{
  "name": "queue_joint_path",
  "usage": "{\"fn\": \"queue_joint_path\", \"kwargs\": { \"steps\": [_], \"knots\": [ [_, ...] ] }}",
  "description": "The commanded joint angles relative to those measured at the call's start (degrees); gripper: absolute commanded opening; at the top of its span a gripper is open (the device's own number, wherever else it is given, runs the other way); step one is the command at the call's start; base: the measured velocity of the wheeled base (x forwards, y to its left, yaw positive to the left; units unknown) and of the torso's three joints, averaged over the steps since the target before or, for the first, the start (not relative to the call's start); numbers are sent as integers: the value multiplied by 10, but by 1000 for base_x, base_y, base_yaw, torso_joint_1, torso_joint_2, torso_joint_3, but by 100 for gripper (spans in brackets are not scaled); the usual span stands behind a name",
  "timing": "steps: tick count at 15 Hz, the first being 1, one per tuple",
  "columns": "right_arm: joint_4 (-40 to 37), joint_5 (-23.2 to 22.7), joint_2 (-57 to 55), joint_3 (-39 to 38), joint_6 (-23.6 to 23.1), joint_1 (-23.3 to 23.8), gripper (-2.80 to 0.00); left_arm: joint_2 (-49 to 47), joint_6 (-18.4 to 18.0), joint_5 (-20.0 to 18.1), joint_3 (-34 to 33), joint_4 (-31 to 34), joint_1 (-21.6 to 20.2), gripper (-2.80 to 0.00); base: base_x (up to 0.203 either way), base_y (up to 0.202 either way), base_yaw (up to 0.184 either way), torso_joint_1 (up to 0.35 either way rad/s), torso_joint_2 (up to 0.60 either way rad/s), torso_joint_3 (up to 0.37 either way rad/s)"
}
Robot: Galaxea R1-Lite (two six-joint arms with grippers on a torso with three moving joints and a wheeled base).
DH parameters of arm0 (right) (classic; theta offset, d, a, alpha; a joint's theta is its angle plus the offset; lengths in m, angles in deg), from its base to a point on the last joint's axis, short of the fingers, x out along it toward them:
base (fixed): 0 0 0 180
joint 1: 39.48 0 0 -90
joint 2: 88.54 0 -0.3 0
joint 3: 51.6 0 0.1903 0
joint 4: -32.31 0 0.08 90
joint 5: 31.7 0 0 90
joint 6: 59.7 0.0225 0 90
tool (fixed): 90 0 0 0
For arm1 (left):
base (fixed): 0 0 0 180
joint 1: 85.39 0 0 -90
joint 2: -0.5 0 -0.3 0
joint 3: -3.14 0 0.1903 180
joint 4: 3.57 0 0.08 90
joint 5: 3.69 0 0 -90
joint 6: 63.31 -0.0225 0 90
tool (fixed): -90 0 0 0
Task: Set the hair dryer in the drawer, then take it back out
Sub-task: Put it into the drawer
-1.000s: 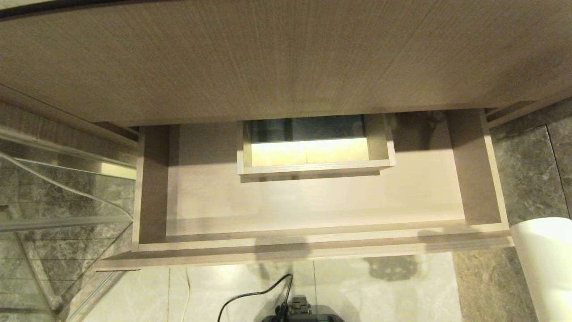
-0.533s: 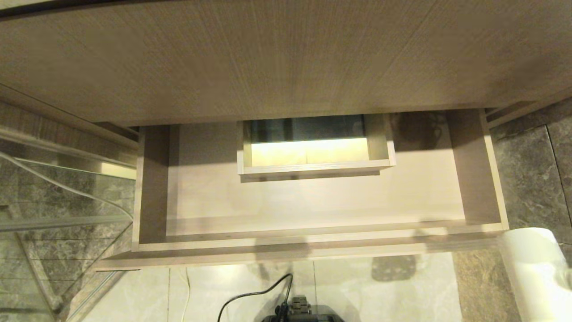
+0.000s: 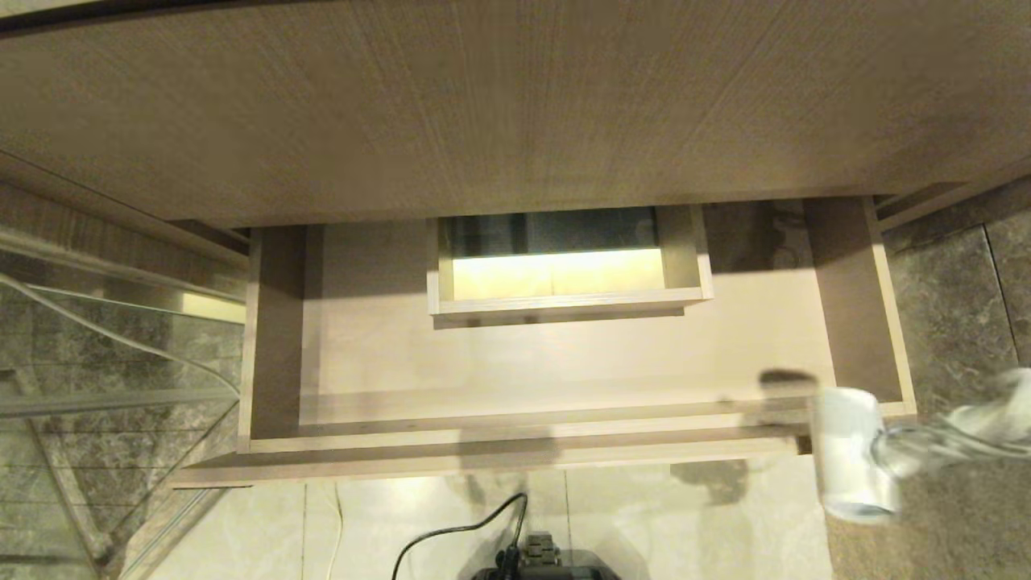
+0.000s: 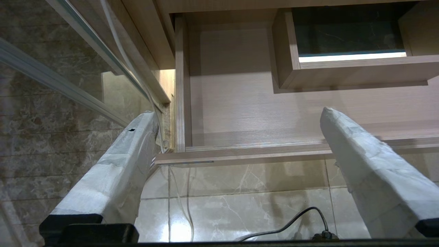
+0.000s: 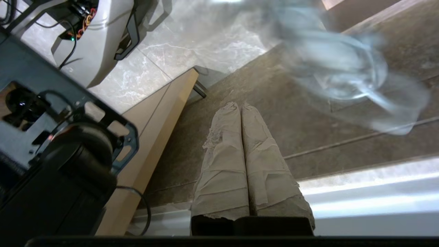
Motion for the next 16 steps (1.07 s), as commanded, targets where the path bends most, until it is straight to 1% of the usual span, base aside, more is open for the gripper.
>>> {"fn": "queue_joint_path", "kwargs": {
  "steps": [1,6,9,12,13,15,16],
  "knots": [
    [26,-1,-38,-12,0,3,-280,0,0,0,-23,-1,0,0,0,0,0,0,0,0],
    [86,-1,-93,-7,0,14,-280,0,0,0,-23,-1,0,0,0,0,0,0,0,0],
    [94,-2,-102,7,0,13,-280,0,1,0,-23,-1,0,0,0,0,0,0,0,0],
    [109,-1,-102,-2,0,16,-280,0,0,0,-23,-1,0,0,0,0,0,0,0,0],
    [107,-1,-103,-9,3,17,-280,0,1,0,-23,-1,0,0,0,0,0,0,0,0],
    [101,-1,-101,-25,32,18,-280,0,1,0,-23,-1,0,0,0,0,0,0,0,0],
    [94,6,-100,-28,34,23,-280,0,0,0,-23,-1,0,0,0,0,0,0,0,0]
  ]
}}
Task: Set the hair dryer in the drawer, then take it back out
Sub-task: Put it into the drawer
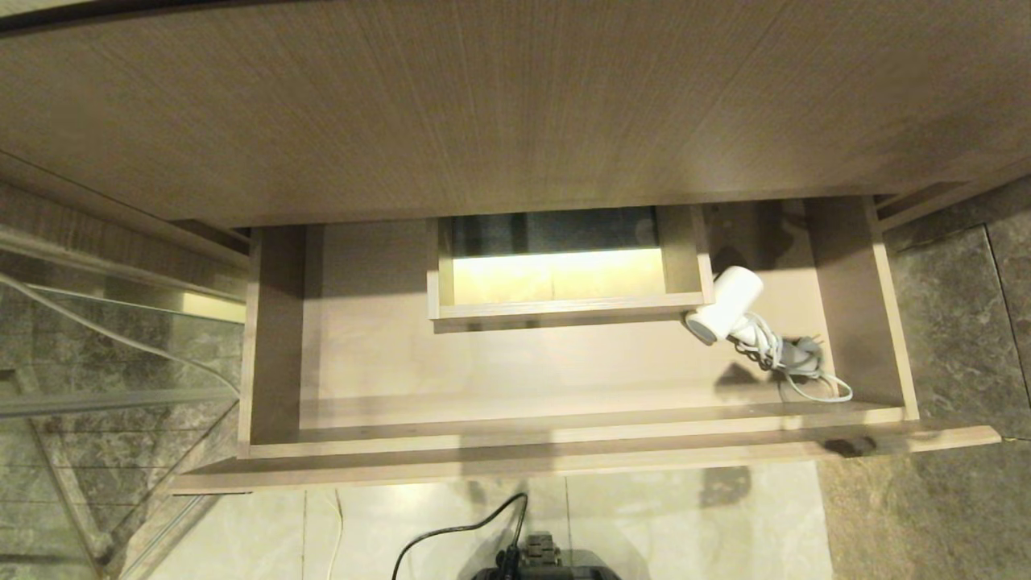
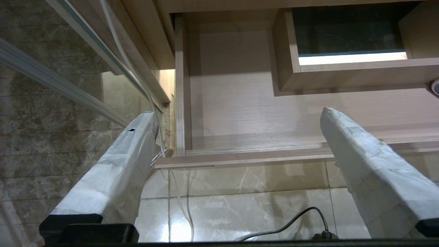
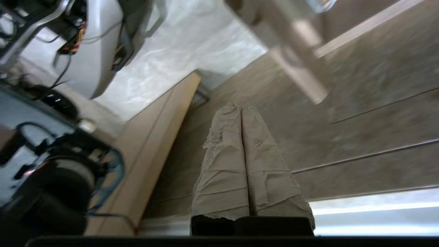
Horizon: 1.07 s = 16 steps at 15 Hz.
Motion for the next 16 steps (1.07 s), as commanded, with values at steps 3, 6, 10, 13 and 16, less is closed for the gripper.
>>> {"fn": "queue_joint_path", "kwargs": {
  "steps": [3,6,10,13,16],
  "knots": [
    [-25,16,2,-15,8,41,-280,0,1,0,-23,-1,0,0,0,0,0,0,0,0],
    [-24,13,-17,-44,61,53,-280,0,1,0,-23,-1,0,0,0,0,0,0,0,0],
    [42,3,-61,-99,103,60,-280,0,1,0,-23,-1,0,0,0,0,0,0,0,0],
    [155,-10,-106,-129,112,60,-280,0,1,0,-23,-1,0,0,0,0,0,0,0,0],
    [258,-58,-147,-155,123,57,-280,0,0,0,-23,-1,0,0,0,0,0,0,0,0]
  ]
}}
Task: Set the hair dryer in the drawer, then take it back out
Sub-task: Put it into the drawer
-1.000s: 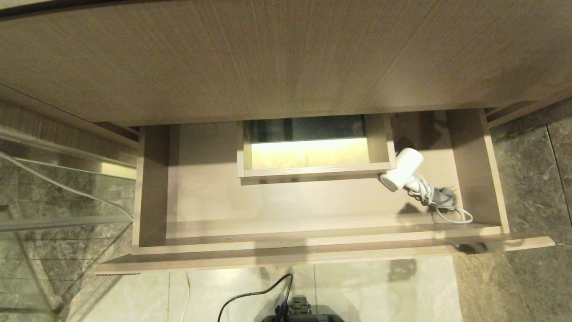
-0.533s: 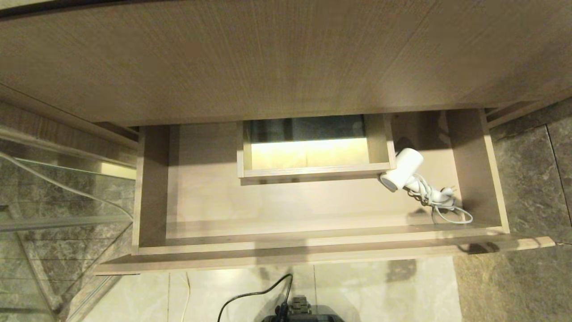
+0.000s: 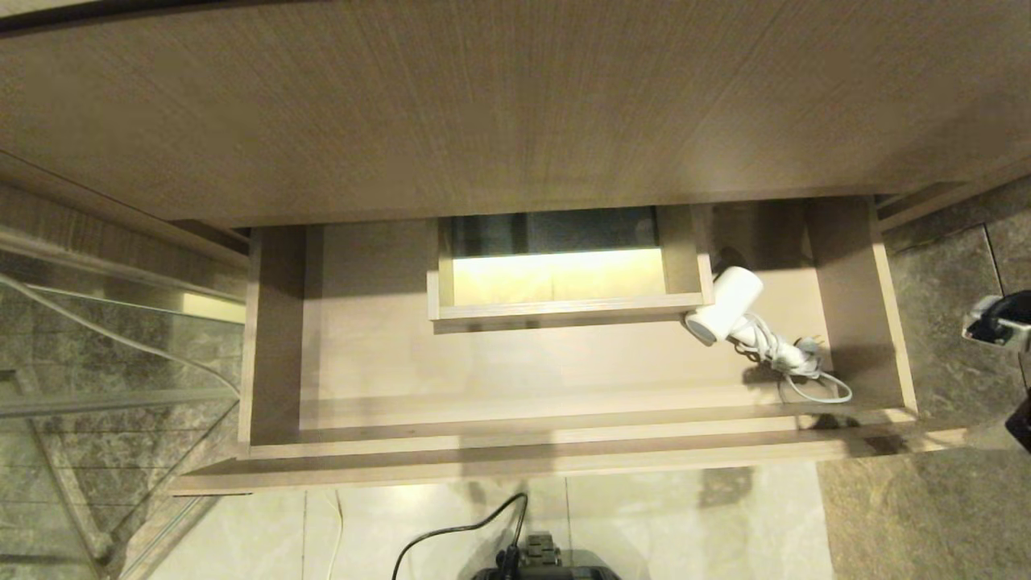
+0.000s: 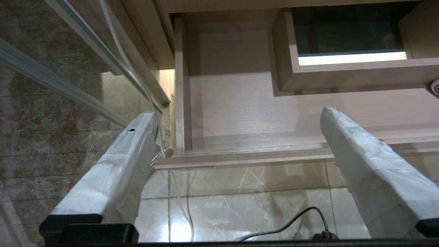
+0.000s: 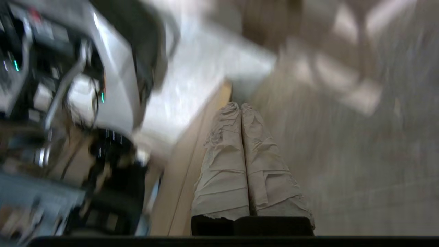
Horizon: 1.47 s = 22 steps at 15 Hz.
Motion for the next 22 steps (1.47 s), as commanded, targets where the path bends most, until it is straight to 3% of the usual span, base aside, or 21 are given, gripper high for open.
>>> {"fn": "queue_joint_path", "kwargs": {
  "steps": [1,5,11,17,22],
  "knots": [
    [50,-40,-45,-13,-3,-3,-280,0,1,0,-23,-1,0,0,0,0,0,0,0,0],
    [97,-65,-72,-13,-4,-35,-280,0,1,0,-23,-1,0,0,0,0,0,0,0,0],
    [100,-80,-75,-17,-5,-69,-280,0,1,0,-23,-1,0,0,0,0,0,0,0,0],
    [109,-95,-88,-27,-12,-81,-280,0,0,0,-23,-1,0,0,0,0,0,0,0,0],
    [172,-92,-109,-39,-27,-81,-280,0,1,0,-23,-1,0,0,0,0,0,0,0,0]
  ]
}}
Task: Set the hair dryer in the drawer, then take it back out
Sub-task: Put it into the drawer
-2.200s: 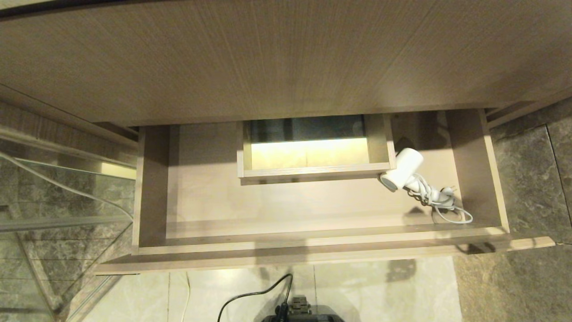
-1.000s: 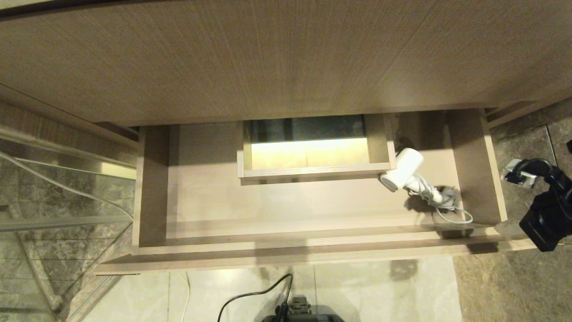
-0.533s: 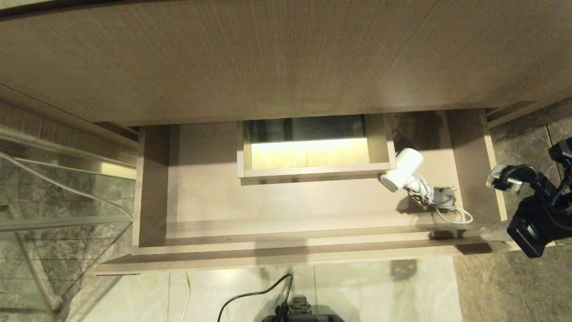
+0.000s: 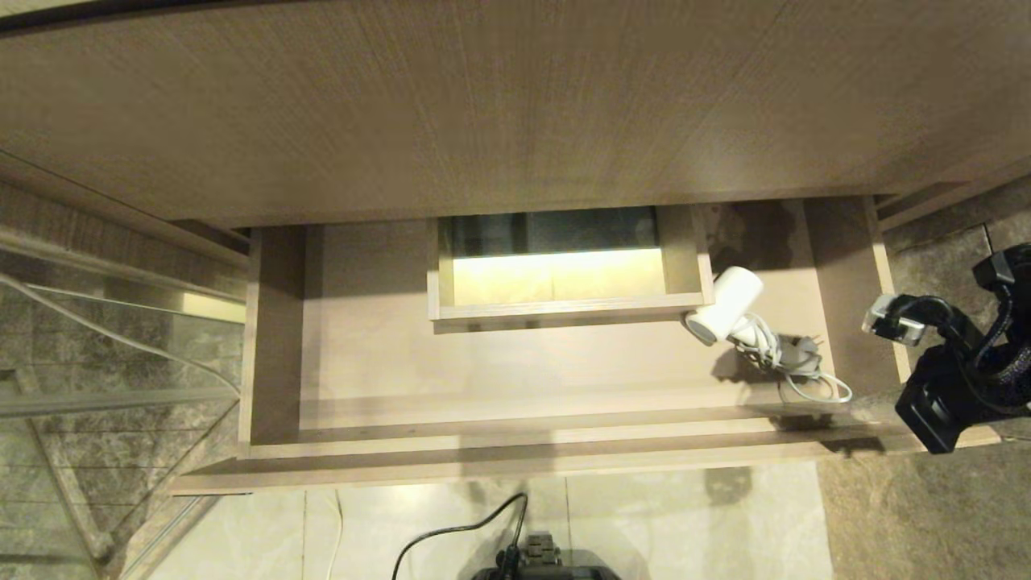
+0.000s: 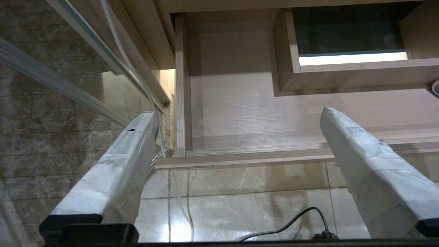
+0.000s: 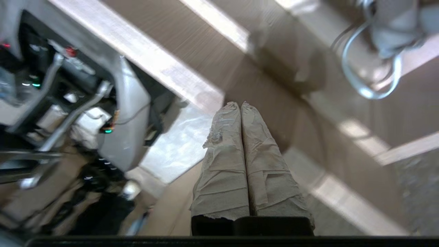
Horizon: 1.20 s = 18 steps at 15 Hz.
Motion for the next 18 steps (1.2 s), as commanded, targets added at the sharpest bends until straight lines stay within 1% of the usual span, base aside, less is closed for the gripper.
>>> {"fn": "queue_joint_path", "kwargs": {
  "steps": [1,3,5,8,11,12,16,18],
  "knots": [
    [1,4,-13,-7,-30,0,-280,0,1,0,-23,-1,0,0,0,0,0,0,0,0],
    [12,5,-16,-6,-34,8,-280,0,0,0,-23,-1,0,0,0,0,0,0,0,0],
    [29,5,-44,-1,-43,8,-280,0,1,0,-23,-1,0,0,0,0,0,0,0,0],
    [58,12,-82,9,-98,9,-280,0,0,0,-23,-1,0,0,0,0,0,0,0,0],
    [75,10,-103,39,-108,2,-280,0,0,0,-23,-1,0,0,0,0,0,0,0,0],
    [81,9,-109,43,-107,1,0,0,1,0,-23,-1,0,0,0,0,0,0,0,0],
    [96,4,-110,25,-109,-6,0,0,0,0,-23,-1,0,0,0,0,0,0,0,0],
    [105,6,-119,34,-109,-6,0,0,0,0,-23,-1,0,0,0,0,0,0,0,0]
  ]
}}
